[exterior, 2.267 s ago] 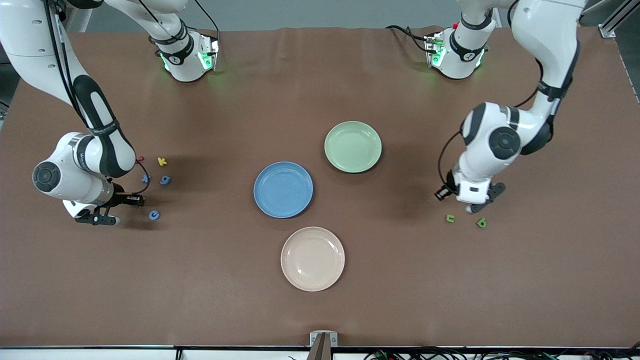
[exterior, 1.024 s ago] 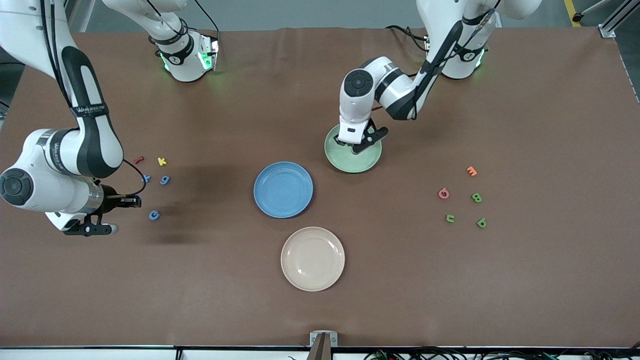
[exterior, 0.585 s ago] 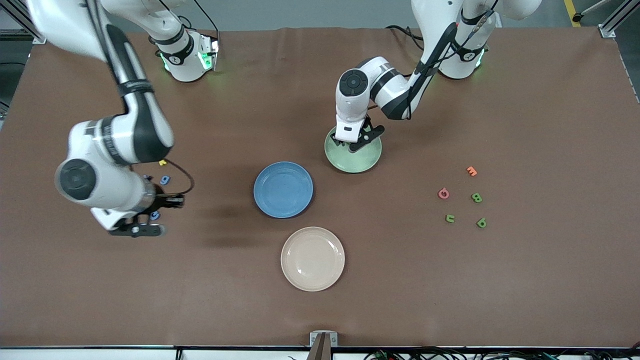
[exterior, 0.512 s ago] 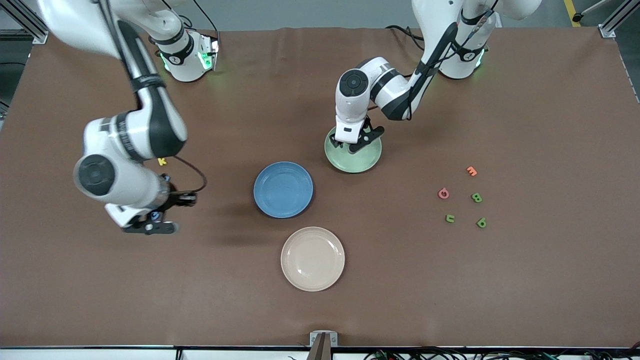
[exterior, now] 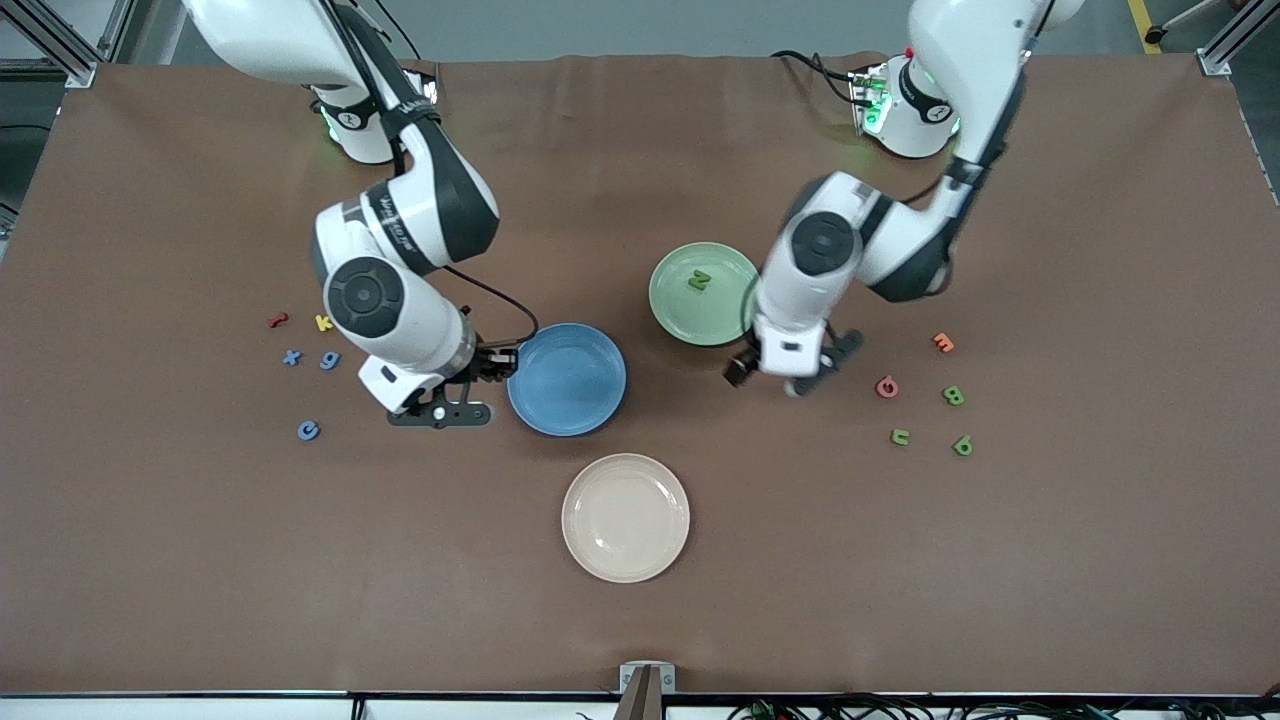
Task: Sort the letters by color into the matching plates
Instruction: 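Release the blue 3 on the blue plate while the left gripper grasps green u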
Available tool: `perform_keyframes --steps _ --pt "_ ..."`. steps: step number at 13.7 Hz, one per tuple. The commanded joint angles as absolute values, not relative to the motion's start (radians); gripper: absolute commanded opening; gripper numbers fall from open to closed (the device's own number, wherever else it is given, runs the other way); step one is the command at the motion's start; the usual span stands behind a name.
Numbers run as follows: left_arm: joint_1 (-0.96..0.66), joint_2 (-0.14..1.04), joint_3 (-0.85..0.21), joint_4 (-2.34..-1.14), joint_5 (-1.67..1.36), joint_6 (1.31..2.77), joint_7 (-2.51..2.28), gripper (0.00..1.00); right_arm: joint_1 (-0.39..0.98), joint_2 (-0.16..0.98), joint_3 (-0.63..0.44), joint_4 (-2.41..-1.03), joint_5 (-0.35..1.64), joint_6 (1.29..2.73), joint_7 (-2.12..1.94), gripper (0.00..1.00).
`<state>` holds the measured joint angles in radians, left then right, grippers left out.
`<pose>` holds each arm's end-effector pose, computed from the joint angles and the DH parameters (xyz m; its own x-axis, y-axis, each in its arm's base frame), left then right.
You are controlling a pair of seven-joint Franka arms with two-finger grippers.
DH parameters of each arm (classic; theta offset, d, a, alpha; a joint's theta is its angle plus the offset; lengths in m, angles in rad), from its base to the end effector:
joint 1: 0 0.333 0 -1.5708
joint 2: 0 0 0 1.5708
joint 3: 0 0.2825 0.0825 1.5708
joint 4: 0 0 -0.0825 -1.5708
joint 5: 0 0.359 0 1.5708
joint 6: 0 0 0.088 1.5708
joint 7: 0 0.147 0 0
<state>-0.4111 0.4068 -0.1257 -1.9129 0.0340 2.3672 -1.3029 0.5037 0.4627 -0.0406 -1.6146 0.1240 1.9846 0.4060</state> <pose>0.5185 -0.3055 0.2350 0.7292 0.6842 -0.0102 0.6836 -0.7278 0.0559 0.5557 0.2934 0.2931 0.9925 0.0081 -0.1220 0.0026 -0.9990 -0.0457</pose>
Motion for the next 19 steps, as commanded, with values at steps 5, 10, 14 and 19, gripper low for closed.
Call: perform_keyframes --steps 5,10,14,19 --pt "-0.213 0.561 -0.1 -1.764 0.135 2.344 -1.368 1.0 0.597 0.618 -0.052 -1.6 0.143 2.134 0.417 0.16" --pt "-0.137 0.595 -0.1 -1.764 0.13 2.35 -1.546 0.97 0.644 0.687 -0.052 -1.608 0.144 2.255 0.417 0.16" --pt "-0.08 0.63 -0.1 -1.764 0.127 2.355 -1.569 0.93 0.672 0.718 -0.052 -1.606 0.144 2.284 0.417 0.17" --pt "-0.071 0.658 -0.101 -1.773 0.124 2.37 -1.571 0.85 0.686 0.721 -0.052 -1.606 0.144 2.276 0.417 0.76"
